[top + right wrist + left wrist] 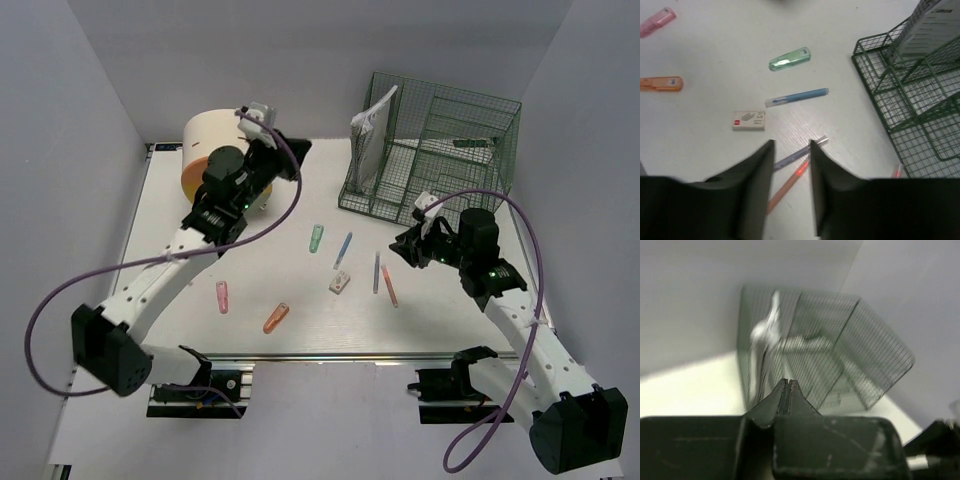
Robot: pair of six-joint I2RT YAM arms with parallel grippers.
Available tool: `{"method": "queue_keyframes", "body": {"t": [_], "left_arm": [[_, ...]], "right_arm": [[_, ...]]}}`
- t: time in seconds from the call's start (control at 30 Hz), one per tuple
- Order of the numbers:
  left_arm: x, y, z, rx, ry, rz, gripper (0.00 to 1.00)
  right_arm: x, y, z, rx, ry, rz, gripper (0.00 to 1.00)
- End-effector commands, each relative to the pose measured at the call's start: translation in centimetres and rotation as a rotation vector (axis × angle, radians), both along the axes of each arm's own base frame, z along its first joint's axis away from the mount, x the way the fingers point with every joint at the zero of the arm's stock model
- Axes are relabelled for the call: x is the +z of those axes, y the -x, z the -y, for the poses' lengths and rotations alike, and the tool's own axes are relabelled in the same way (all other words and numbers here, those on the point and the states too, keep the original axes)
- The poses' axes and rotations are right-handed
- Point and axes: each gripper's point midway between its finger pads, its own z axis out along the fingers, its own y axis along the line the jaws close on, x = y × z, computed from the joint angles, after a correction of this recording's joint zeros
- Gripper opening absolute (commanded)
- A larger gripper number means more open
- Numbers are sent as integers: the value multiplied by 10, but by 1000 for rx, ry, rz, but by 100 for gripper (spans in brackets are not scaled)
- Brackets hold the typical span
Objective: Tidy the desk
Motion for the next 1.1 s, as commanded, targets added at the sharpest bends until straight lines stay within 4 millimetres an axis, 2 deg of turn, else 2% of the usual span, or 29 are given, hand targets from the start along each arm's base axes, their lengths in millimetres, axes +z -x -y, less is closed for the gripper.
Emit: {"method": "queue_keyframes", "body": {"t": [0.0,0.03,0.07,0.1,0.2,0.27,0.3,0.33,0.43,0.53,0.57,0.63,0.8,1.03,1.07], "left_arm": [[-86,19,-41,140,-142,-323,0],[-109,25,-56,200,-186,-391,3],[-106,34,-67,234,-181,-399,12],[-120,39,-80,277,-196,-454,23],[-128,45,-103,365,-220,-499,36],[-141,44,-121,425,-246,-566,53],[-145,44,-124,425,-257,-584,55],[-153,43,-131,434,-266,-613,57],[-164,42,-135,400,-275,-659,58],[-178,33,-148,402,-272,-716,57],[-180,29,-159,424,-267,-726,56],[-182,25,-168,442,-268,-730,56],[-176,6,-202,559,-307,-730,57],[-175,-24,-209,600,-317,-714,67],[-181,-29,-207,598,-324,-731,68]], "right_arm": [[5,9,-12,77,-51,-35,33],[3,10,-13,88,-56,-45,24],[2,10,-13,86,-60,-55,8],[1,10,-14,86,-61,-61,3],[1,10,-14,86,-66,-60,3],[1,9,-12,77,-63,-61,10],[0,8,-13,78,-61,-60,12],[0,9,-13,83,-58,-55,18],[-1,9,-12,90,-43,-51,31],[-1,10,-12,107,-36,-49,37],[-3,12,-13,116,-31,-54,38],[-2,16,-14,147,-22,-40,40],[-3,17,-14,160,-20,-40,40],[-6,14,-12,146,-14,-50,40],[-5,14,-12,146,-13,-48,40]]}}
